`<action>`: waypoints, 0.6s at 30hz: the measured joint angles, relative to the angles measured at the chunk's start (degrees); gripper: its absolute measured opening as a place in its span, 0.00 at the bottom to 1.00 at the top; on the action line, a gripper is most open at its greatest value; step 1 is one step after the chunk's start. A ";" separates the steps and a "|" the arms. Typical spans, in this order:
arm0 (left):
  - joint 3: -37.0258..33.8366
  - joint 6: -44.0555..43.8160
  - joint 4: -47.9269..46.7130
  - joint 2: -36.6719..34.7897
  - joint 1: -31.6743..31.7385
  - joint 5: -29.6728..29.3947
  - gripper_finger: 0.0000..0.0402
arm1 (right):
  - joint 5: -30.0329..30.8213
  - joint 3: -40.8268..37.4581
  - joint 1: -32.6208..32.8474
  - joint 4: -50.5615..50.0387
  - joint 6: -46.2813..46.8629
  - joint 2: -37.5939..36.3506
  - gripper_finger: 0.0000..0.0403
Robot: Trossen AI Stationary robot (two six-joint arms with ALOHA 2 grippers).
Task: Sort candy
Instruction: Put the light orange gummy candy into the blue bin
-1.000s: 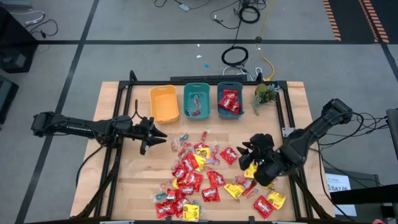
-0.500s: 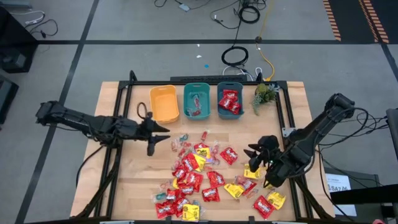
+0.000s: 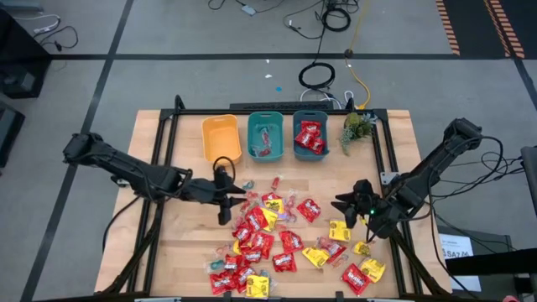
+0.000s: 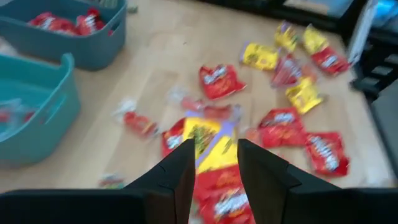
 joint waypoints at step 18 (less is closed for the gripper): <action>-0.06 -12.25 1.30 1.15 5.30 -2.94 0.51 | -4.59 0.00 0.02 0.20 -4.43 -0.02 0.40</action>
